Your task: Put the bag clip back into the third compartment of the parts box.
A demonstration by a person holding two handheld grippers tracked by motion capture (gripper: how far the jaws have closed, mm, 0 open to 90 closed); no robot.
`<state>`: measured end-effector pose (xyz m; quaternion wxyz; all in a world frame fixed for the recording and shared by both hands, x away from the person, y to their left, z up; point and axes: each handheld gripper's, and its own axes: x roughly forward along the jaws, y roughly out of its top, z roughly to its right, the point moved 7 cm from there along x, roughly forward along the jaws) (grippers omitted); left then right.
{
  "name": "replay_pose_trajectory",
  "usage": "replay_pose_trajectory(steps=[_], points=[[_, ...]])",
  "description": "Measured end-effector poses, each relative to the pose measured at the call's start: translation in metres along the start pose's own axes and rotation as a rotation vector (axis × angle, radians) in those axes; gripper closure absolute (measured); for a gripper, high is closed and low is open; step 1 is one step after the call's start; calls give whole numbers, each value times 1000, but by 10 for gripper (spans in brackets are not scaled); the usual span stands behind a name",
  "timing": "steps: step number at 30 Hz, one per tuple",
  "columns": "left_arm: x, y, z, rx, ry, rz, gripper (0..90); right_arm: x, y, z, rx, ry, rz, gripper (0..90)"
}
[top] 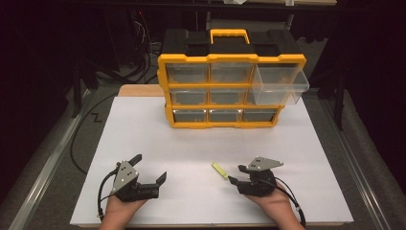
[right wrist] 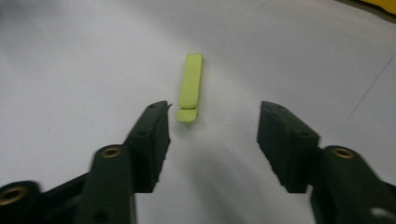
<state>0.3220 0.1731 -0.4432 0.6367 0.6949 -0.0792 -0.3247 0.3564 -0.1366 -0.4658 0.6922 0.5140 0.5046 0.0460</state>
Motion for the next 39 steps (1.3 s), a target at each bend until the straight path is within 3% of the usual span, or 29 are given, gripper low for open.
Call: replay_pose_trajectory(steps=[1,5,6,11,14,15,19,23,27,31,33,39], points=[[0,0,0,0,0,0,3,0,0,0,0,0,0,402],[1,0,1,1,-2,-2,3,0,1,-1,1,-5,11,192],[1,0,1,1,-2,-2,3,0,1,-1,1,-5,11,192],[1,0,1,2,-2,-2,3,1,3,0,17,6,18,0],[1,0,1,2,-2,-2,3,1,4,1,7,-6,14,0],[2,0,1,7,-4,-5,3,3,4,2,-22,-38,-1,0],[2,-1,2,7,-6,-7,3,5,6,2,-25,-56,1,0],[2,0,1,2,-6,-1,3,10,9,0,14,-10,6,0],[2,0,1,3,-6,-1,3,15,10,-4,15,20,7,18],[2,0,1,6,-7,-2,3,20,15,-8,11,48,27,123],[2,0,1,7,-8,-2,3,24,17,-11,8,73,27,220],[3,0,1,12,-10,-6,3,33,17,-12,-10,68,1,332]])
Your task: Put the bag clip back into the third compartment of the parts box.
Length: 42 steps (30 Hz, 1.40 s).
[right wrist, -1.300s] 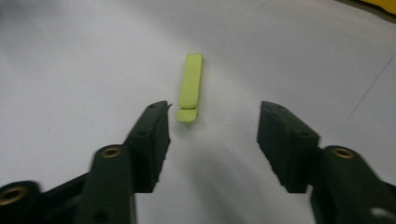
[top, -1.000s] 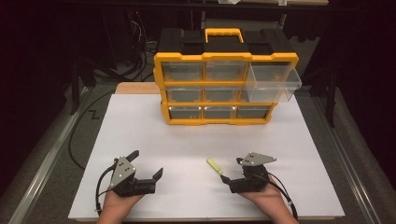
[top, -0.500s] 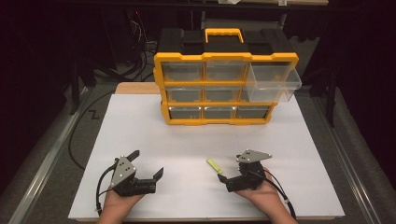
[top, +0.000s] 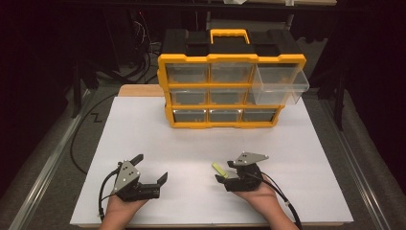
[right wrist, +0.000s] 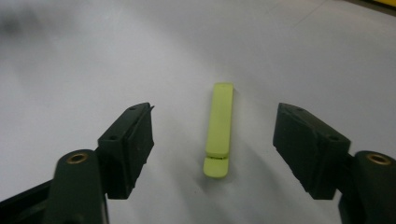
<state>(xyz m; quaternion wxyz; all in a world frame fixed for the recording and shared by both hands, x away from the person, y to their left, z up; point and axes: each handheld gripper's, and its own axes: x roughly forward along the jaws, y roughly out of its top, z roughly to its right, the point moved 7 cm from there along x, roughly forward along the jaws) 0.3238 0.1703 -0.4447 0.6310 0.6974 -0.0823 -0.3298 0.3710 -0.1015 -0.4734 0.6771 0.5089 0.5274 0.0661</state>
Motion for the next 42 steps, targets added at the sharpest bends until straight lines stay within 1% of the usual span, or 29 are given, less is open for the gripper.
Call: replay_pose_trajectory(steps=[3,5,6,7,8,9,10,11,12,13,14,17,19,21,22,26,27,28,29,30,32,34,35,36,37,38,40,41,42], points=[[1,0,0,0,1,-2,3,4,0,-1,-14,-11,-17,431],[1,-1,1,3,0,-5,3,8,-2,-1,-26,-25,-46,516],[1,-1,1,6,0,-7,3,8,-2,-1,-26,-25,-46,516],[1,-1,1,5,0,-9,3,9,-2,-1,-28,-22,-48,540],[2,-1,1,5,1,-10,3,10,-2,-1,-24,-22,-48,567],[2,-1,1,4,1,-10,3,11,0,-1,-13,-15,-37,592],[2,-1,1,3,2,-9,3,15,3,-1,7,0,-33,622],[2,-1,1,3,2,-9,3,15,3,-1,7,0,-33,622],[1,-1,0,-3,5,-5,3,21,4,-1,-8,-15,-49,642],[1,-1,0,-3,5,-5,3,21,4,-1,-8,-15,-49,642],[0,-1,-1,-5,7,-4,3,24,5,0,-10,-37,-49,682],[0,-1,-2,-11,9,-3,3,24,5,0,-17,-45,-53,705],[0,-1,-2,-8,7,-3,3,24,5,1,-49,-58,-57,728],[0,-1,-3,-8,7,0,3,24,5,0,-55,-60,-57,735],[0,-1,-3,-10,8,-1,3,24,5,0,-60,-65,-54,771],[2,-2,-3,-10,10,-11,3,24,5,1,-68,-60,-63,788],[2,-2,-3,-10,10,-11,3,24,5,1,-74,-52,-65,789],[2,-3,-2,-13,13,-15,3,22,5,1,-68,-37,-72,790],[2,-3,-2,-13,13,-15,3,22,5,1,-68,-37,-72,790],[1,-3,-2,-15,15,-12,3,18,6,-2,-77,-25,-62,790],[1,-2,-1,-17,15,-9,3,16,7,-5,-82,-20,-60,790],[1,-2,-1,-13,15,-9,3,10,8,-10,-87,4,-46,790],[1,-2,-1,-13,15,-9,3,10,8,-10,-87,4,-46,790],[1,-2,0,-9,10,-8,3,6,8,-12,-92,21,-40,790],[1,-2,0,-9,10,-8,3,4,7,-12,-99,27,-39,790],[1,-2,1,-7,9,-8,3,4,7,-12,-99,27,-39,790],[0,-2,2,5,10,-7,4,-1,6,-13,-95,53,-41,790],[0,-2,2,5,10,-7,4,-1,6,-13,-95,53,-41,790],[0,-2,2,1,8,-7,4,-5,7,-12,-91,62,-35,790]])
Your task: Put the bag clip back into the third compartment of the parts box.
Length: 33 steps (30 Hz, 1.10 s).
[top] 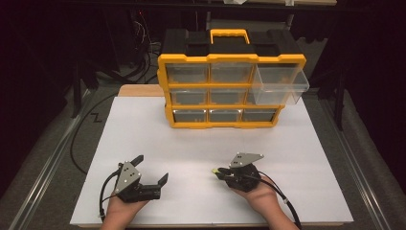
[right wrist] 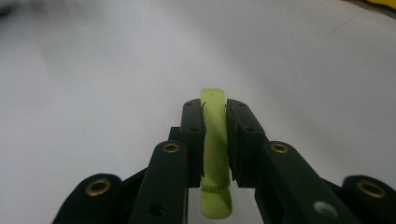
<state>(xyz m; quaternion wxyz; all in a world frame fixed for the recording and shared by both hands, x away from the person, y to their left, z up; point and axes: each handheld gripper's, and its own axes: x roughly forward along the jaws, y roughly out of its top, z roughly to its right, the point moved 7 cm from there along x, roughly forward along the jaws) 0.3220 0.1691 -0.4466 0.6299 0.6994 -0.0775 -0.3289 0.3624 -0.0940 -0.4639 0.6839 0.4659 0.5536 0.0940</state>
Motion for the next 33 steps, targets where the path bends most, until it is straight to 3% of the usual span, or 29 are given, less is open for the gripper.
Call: replay_pose_trajectory(steps=[12,23,33], points=[[2,-2,-1,-7,-4,-16,6,-24,-10,6,10,18,7,790],[0,0,-3,-8,-1,-3,6,-45,-31,30,47,-23,-5,790],[1,1,-1,-17,-16,0,6,-76,-48,54,126,-69,34,790]])
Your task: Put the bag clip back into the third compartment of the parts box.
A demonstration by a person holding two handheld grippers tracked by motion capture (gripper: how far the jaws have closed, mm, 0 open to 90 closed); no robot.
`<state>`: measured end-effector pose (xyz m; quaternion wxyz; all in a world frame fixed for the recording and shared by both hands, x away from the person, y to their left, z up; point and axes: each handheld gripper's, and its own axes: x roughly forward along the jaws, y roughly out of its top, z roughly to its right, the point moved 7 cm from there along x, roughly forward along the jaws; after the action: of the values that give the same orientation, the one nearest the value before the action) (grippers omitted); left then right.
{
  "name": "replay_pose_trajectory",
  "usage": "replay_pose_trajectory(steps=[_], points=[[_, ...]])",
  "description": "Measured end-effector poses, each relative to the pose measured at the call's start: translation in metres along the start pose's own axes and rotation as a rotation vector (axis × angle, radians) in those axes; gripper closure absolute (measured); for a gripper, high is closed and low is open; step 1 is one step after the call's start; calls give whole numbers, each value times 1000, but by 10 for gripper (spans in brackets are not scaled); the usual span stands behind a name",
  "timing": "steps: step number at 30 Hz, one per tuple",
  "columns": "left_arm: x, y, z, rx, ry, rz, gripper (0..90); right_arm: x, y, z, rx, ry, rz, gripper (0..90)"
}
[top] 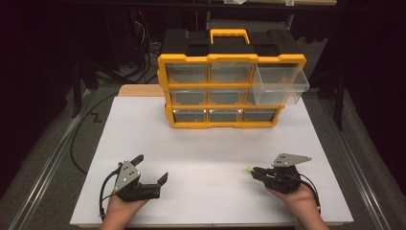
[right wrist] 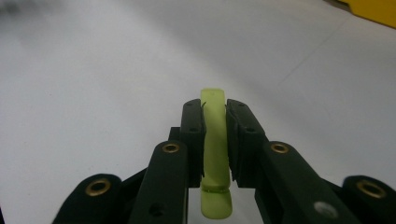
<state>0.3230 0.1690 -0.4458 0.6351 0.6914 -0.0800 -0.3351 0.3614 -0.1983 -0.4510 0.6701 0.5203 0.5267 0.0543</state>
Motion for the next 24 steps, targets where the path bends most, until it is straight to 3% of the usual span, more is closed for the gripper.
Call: replay_pose_trajectory(steps=[4,11,19,24], points=[[1,-1,2,10,-9,-7,6,-1,2,3,26,6,15,789],[1,-1,2,11,-10,-7,6,0,0,4,29,0,-9,790],[-2,0,5,17,-19,-2,6,4,-2,-1,-3,15,-163,789],[-2,0,5,16,-23,0,6,-1,-1,-1,-8,22,-213,789]])
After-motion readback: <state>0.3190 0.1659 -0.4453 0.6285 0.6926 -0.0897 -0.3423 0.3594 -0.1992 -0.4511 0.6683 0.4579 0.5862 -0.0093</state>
